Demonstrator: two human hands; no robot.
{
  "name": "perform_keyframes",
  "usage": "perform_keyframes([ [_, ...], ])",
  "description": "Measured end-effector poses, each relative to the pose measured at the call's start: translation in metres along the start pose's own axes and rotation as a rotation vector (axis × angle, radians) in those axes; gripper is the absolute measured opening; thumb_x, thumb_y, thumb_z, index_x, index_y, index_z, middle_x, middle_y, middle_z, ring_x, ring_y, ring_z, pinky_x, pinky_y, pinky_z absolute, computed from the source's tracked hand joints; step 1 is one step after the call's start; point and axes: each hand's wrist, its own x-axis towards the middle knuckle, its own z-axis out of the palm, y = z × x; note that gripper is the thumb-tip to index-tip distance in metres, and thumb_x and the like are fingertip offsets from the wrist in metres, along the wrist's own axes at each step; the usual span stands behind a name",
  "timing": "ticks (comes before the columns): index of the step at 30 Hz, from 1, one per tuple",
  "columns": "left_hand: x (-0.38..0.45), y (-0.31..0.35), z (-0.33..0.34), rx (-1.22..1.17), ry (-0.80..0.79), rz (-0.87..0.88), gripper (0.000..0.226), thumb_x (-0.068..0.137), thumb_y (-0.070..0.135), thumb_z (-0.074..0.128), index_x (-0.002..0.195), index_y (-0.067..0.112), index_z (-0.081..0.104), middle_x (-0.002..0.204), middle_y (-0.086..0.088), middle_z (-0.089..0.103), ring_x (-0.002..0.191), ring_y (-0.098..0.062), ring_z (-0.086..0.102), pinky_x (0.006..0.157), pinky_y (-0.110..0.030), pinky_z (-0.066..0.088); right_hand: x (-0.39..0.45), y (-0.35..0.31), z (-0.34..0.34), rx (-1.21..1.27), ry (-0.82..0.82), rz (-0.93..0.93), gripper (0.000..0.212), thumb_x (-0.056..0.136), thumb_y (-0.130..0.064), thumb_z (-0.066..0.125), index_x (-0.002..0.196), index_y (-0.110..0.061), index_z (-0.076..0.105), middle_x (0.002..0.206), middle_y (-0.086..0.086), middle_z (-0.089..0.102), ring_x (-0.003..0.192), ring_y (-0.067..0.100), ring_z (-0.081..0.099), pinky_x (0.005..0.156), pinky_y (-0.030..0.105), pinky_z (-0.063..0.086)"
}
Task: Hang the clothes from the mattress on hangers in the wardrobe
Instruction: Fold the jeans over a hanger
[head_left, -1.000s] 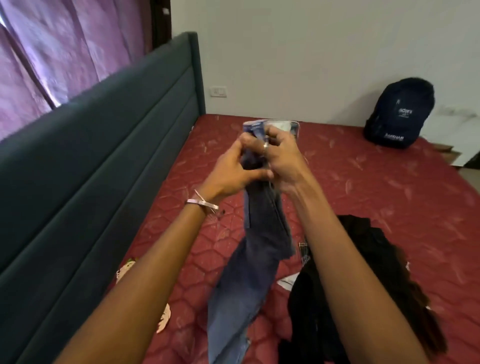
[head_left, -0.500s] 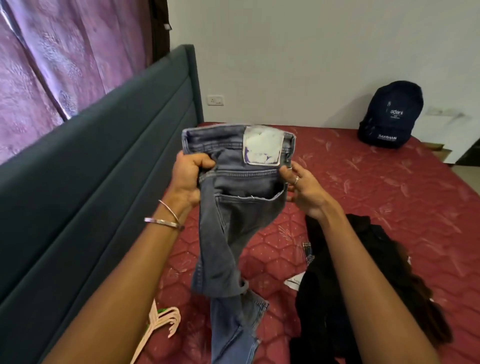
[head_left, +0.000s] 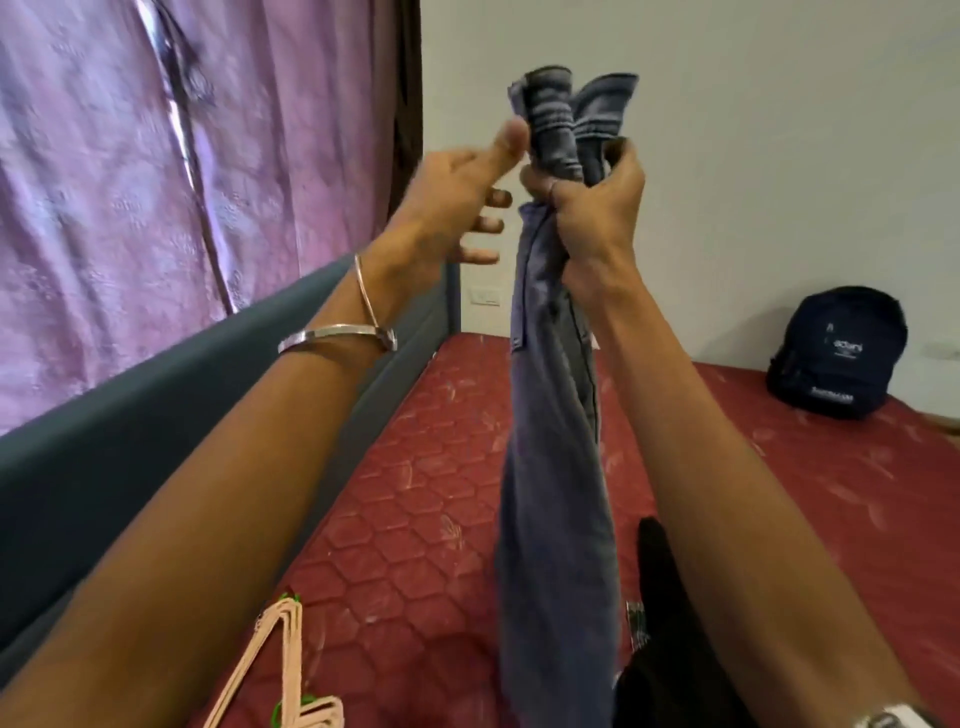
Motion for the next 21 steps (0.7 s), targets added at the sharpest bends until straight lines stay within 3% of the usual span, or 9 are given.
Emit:
perform_keyframes([
  [2,-0.005,0.010,0.015,-0.055,-0.121,-0.097,0.045,0.082,0.064,0.055,0.086,0.021,0.067,0.079,0.003,0.067,0.078,-0.019,0.067,0.066,-0.040,0.058,-0.007,-0.007,0.001,-0.032,-0.168,0.018,0.039,0.073,0.001,0.069,0.108,0.004,0.052,0.094,0.021,0.066,0.080,0.026,0.067,0.071,0.041,0.058],
  [5,-0.009,0.011,0.029,-0.271,-0.098,-0.074,0.035,0.083,0.045,0.067,0.095,0.012,0.070,0.085,-0.006,0.072,0.081,-0.026,0.070,0.071,-0.043,0.057,-0.022,-0.009,-0.016,0.109,-0.368,0.187,0.052,0.073,-0.012,0.066,0.116,0.013,0.051,0.103,0.028,0.063,0.092,0.036,0.064,0.085,0.051,0.053],
  [7,-0.014,0.002,0.035,-0.415,-0.066,-0.095,0.030,0.089,0.030,0.063,0.102,0.004,0.068,0.094,-0.013,0.072,0.085,-0.027,0.070,0.075,-0.042,0.057,-0.027,-0.009,-0.036,0.151,-0.417,0.241,0.050,0.072,-0.012,0.072,0.113,0.011,0.056,0.105,0.026,0.066,0.094,0.036,0.064,0.087,0.049,0.054],
  [11,-0.020,-0.026,0.020,-0.561,0.149,-0.262,0.026,0.095,0.028,0.054,0.104,0.005,0.064,0.091,-0.014,0.073,0.084,-0.030,0.071,0.062,-0.044,0.057,-0.020,-0.019,-0.097,-0.120,-0.246,0.128,0.016,0.069,0.001,0.077,0.078,-0.009,0.070,0.069,-0.003,0.072,0.061,0.012,0.065,0.060,0.027,0.055],
  [13,-0.024,-0.026,0.006,-0.598,0.252,-0.279,0.028,0.096,0.029,0.053,0.102,0.004,0.063,0.092,-0.015,0.073,0.086,-0.032,0.070,0.061,-0.048,0.057,-0.003,-0.029,-0.132,-0.154,-0.089,0.086,0.010,0.073,-0.005,0.076,0.071,-0.010,0.068,0.065,-0.004,0.068,0.058,0.012,0.063,0.057,0.031,0.055],
  [15,-0.025,-0.013,-0.002,-0.621,0.318,-0.212,0.026,0.097,0.029,0.051,0.097,0.005,0.063,0.085,-0.011,0.074,0.080,-0.028,0.071,0.065,-0.051,0.058,0.018,-0.037,-0.161,-0.315,0.063,0.029,0.018,0.072,-0.024,0.077,0.070,-0.011,0.064,0.067,-0.002,0.062,0.064,0.014,0.059,0.058,0.038,0.053],
  [17,-0.021,0.002,-0.007,-0.574,0.354,-0.115,0.028,0.095,0.028,0.054,0.104,0.003,0.062,0.096,-0.014,0.072,0.084,-0.030,0.071,0.072,-0.054,0.057,0.030,-0.044,-0.172,-0.435,0.047,0.028,0.022,0.071,-0.032,0.074,0.075,-0.012,0.067,0.075,0.003,0.060,0.070,0.015,0.058,0.063,0.038,0.051],
  [19,-0.015,0.012,-0.016,-0.498,0.296,-0.114,0.037,0.094,0.032,0.054,0.115,0.003,0.061,0.109,-0.018,0.069,0.094,-0.032,0.069,0.076,-0.054,0.056,0.033,-0.050,-0.173,-0.304,-0.083,0.083,0.014,0.080,-0.022,0.073,0.080,-0.008,0.071,0.086,0.008,0.068,0.080,0.021,0.066,0.073,0.037,0.057],
  [21,-0.011,0.010,-0.028,-0.429,0.235,-0.193,0.038,0.094,0.035,0.052,0.118,0.006,0.060,0.106,-0.013,0.070,0.093,-0.028,0.070,0.070,-0.048,0.058,0.036,-0.051,-0.174,-0.210,-0.123,0.163,0.017,0.083,-0.022,0.070,0.087,-0.006,0.071,0.093,0.010,0.070,0.089,0.026,0.068,0.076,0.037,0.058],
])
